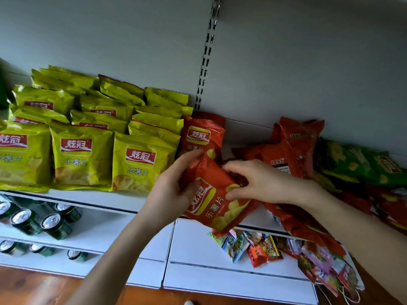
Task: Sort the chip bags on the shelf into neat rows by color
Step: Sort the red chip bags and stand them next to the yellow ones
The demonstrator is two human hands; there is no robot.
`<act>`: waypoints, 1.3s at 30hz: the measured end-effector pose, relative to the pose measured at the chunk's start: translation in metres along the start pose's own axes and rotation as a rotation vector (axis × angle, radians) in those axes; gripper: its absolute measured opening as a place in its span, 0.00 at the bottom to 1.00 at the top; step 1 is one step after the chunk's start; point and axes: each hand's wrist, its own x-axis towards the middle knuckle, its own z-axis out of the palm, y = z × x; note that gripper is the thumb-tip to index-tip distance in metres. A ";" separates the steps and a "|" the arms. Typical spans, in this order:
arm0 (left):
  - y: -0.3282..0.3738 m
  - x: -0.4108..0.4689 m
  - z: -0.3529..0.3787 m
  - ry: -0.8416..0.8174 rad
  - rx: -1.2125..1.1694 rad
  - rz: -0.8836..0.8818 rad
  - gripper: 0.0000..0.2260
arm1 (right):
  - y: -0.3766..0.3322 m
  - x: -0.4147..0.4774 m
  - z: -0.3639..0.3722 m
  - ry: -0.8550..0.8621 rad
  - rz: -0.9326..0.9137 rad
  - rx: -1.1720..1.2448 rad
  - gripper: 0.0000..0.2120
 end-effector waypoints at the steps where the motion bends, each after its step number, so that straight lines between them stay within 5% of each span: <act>1: -0.002 0.001 0.001 0.111 0.159 0.052 0.20 | 0.004 0.003 0.001 0.061 0.032 0.060 0.14; 3: -0.013 0.000 0.008 0.322 0.448 0.211 0.19 | 0.014 0.007 -0.001 0.276 0.154 0.213 0.13; 6: -0.028 -0.007 0.031 0.334 0.506 0.274 0.18 | 0.023 0.020 0.006 0.524 0.286 0.480 0.17; 13: -0.070 0.006 0.058 0.216 0.687 0.173 0.26 | 0.024 0.049 0.029 0.261 0.451 0.882 0.18; 18: -0.093 0.015 0.057 0.196 0.734 0.192 0.24 | 0.052 0.078 -0.018 0.645 0.369 0.379 0.07; 20: -0.097 0.017 0.057 0.177 0.754 0.183 0.21 | 0.066 0.094 -0.032 0.643 0.397 0.228 0.08; 26: -0.103 0.019 0.056 0.184 0.732 0.169 0.32 | 0.081 0.095 -0.022 -0.111 0.350 -0.279 0.22; 29: -0.106 0.019 0.056 0.171 0.679 0.192 0.36 | 0.092 0.093 -0.003 -0.207 0.281 -0.349 0.25; 34: -0.107 0.020 0.057 0.185 0.676 0.216 0.29 | 0.104 0.091 -0.013 -0.031 0.227 -0.373 0.19; 39: -0.110 0.019 0.060 0.202 0.697 0.230 0.32 | 0.115 0.079 -0.037 0.239 0.239 -0.215 0.13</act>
